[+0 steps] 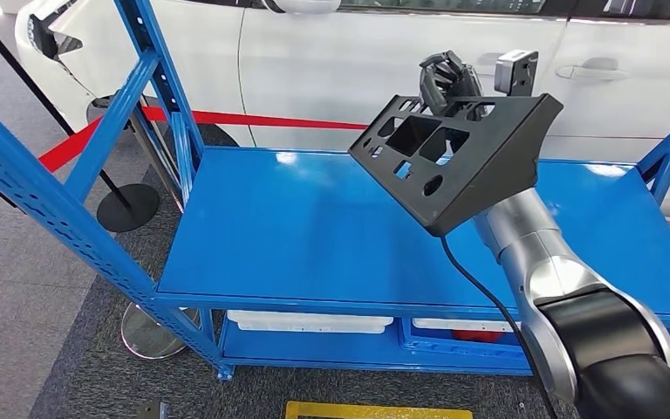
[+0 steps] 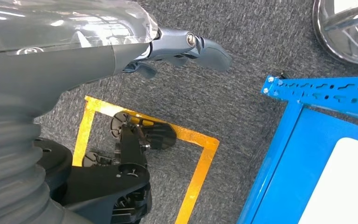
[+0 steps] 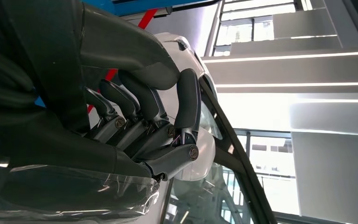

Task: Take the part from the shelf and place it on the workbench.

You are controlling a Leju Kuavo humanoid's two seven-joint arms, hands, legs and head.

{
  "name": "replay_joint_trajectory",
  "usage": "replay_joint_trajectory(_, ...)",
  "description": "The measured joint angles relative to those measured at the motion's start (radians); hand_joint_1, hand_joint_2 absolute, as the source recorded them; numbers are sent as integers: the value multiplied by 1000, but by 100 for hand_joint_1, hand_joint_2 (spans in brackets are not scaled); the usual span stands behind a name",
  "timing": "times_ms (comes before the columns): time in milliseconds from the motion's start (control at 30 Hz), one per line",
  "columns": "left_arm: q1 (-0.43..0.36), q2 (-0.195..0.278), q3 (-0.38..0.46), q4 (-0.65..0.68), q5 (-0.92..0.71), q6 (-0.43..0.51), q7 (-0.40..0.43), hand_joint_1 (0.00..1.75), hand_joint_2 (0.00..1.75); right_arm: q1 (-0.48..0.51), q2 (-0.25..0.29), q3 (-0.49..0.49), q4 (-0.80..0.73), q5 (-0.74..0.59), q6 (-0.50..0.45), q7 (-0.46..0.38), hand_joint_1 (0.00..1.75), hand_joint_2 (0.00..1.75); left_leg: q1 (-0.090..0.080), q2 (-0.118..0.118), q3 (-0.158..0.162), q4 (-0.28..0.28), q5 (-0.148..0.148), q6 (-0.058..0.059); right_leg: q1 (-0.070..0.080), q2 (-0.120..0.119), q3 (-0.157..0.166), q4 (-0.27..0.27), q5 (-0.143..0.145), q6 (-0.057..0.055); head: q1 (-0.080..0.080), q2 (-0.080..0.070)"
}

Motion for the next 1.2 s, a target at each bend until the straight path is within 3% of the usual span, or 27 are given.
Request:
replay_joint_trajectory(500,-10,0,4,-6,-41,28,-31,0,175,-2,-1,-1,-5,-20,16,14,175,175,0,0,0,0,0,0,0,0,1,0,0,0,0,0)
replay_joint_trajectory(800,-22,0,16,-12,-104,58,-79,0,175,-2,0,-19,-153,-37,11,45,175,175,0,0,0,0,0,0,0,0,1,0,0,0,0,0)
replay_joint_trajectory(1200,-33,1,47,-52,-217,97,-100,0,175,-2,8,-29,-174,-34,16,48,175,175,0,-1,0,0,0,0,0,0,1,0,0,0,0,0)
